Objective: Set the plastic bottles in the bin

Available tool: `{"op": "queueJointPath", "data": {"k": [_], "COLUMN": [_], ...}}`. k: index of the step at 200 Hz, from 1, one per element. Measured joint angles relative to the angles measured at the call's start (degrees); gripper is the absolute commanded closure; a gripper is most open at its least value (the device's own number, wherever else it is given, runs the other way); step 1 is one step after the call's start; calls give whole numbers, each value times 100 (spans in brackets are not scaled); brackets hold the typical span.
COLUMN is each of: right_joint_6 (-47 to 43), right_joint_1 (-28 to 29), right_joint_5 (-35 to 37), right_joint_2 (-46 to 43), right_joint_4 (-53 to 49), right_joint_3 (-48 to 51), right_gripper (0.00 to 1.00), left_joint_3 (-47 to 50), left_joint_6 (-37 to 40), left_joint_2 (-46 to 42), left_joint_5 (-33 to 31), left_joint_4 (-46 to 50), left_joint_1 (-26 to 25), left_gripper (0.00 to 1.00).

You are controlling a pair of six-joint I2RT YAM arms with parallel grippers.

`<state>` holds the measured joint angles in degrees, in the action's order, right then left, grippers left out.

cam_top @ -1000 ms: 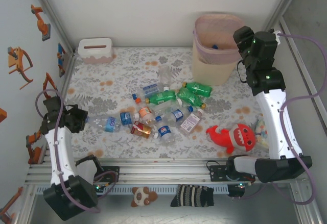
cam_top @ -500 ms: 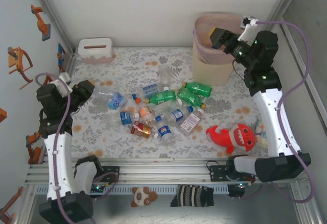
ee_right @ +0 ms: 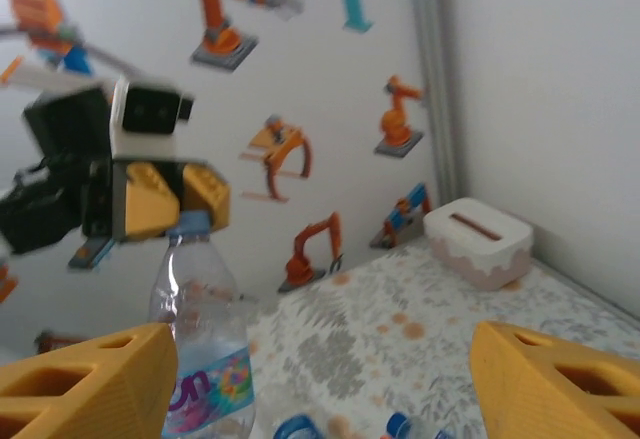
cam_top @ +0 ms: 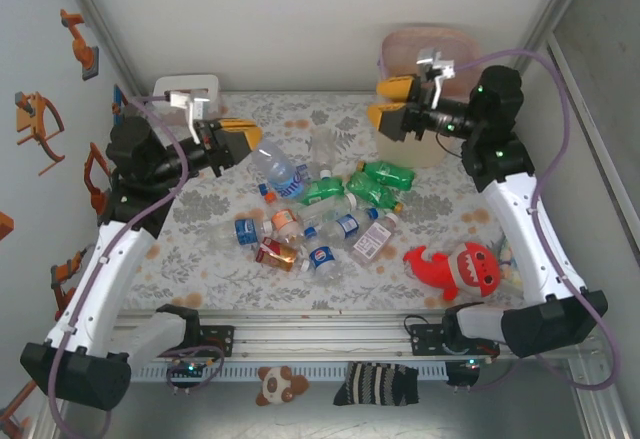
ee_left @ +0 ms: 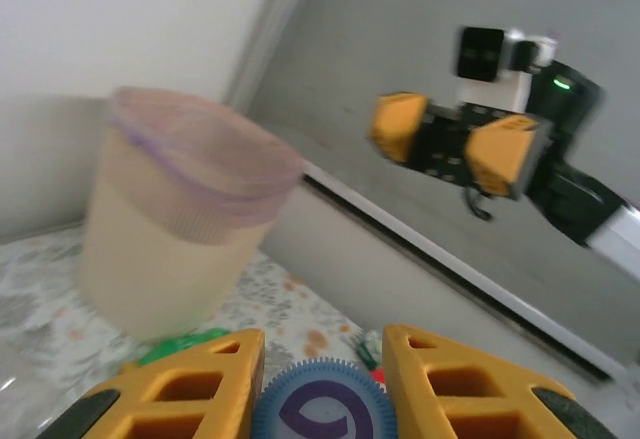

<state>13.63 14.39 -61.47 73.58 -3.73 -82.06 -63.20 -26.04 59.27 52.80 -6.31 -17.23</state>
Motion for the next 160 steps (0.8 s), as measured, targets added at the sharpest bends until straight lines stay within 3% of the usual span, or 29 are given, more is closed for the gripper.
{"op": "queueJointPath", "data": {"k": [27,54,100,160], "right_joint_6": [-1281,-2070,-2529,-2763], "right_joint_1": [516,881,1353,1827], "right_joint_5": [-498,-750,-745,-730], "right_joint_2": [2,0,192,503], "right_joint_4": [-1123,-1744,-2197,-2555], "right_joint_3": [-195,-299,-372,-396], "right_gripper": [14,9,7,7], "left_joint_3": [-348,-743,-916,-916], "left_joint_6": [564,977,1327,1502], "left_joint_2": [249,474,662,697], "left_joint_5": [400,649,815,811], "left_joint_4": [-105,-87,-76,-55], "left_joint_1": [-688,-1054,-1379,-1419], "left_gripper": [100,100,100,100]}}
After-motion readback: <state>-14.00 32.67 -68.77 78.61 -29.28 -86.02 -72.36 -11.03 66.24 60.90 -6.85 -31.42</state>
